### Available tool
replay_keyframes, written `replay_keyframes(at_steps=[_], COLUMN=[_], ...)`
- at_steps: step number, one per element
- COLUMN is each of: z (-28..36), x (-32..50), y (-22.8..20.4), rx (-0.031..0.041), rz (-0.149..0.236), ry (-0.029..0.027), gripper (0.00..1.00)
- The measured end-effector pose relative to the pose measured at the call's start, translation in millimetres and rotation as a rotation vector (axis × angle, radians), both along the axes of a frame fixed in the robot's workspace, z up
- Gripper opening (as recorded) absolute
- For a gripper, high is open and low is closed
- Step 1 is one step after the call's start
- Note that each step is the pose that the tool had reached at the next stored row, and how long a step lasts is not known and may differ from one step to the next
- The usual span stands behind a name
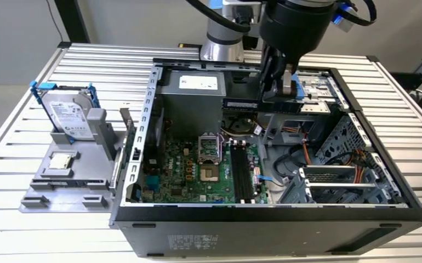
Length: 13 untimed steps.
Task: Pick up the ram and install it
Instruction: 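Insert the ram into the slot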
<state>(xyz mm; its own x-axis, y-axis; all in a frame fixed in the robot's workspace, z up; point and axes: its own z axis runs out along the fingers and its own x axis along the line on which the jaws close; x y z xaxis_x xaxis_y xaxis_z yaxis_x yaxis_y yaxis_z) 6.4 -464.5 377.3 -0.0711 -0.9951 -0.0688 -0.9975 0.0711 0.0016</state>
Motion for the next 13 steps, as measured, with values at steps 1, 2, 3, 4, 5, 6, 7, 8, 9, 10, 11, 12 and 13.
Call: replay_keyframes(at_steps=[1, 2, 3, 4, 5, 6, 7, 8, 9, 10, 11, 12, 13], z=[-0.3, -0.6, -0.7, -0.8, -1.1, -1.2, -1.1, -1.2, -1.2, -1.2, -1.2, -1.2, -1.2], x=[0.6, 0.6, 0.7, 0.8, 0.9, 0.9, 1.0, 1.0, 1.0, 1.0, 1.0, 1.0, 0.9], y=[0.0, 0.0, 0.0, 0.0, 0.0, 0.0, 0.0, 0.0, 0.0, 0.0, 0.0, 0.0, 0.0], rx=[0.0001, 0.0001, -0.0001, 0.0, 0.0001, 0.0001, 0.0001, 0.0001, 0.0001, 0.0001, 0.0001, 0.0001, 0.0002], rz=[-0.005, -0.013, -0.02, -0.026, -0.031, -0.035, -0.036, -0.036, -0.038, -0.041, -0.041, -0.041, -0.041], ry=[0.0, 0.0, 0.0, 0.0001, 0.0, 0.0, 0.0, 0.0, 0.0, 0.0, 0.0, 0.0, 0.0], gripper=[0.0, 0.0, 0.0, 0.0, 0.0, 0.0, 0.0, 0.0, 0.0, 0.0, 0.0, 0.0, 0.0])
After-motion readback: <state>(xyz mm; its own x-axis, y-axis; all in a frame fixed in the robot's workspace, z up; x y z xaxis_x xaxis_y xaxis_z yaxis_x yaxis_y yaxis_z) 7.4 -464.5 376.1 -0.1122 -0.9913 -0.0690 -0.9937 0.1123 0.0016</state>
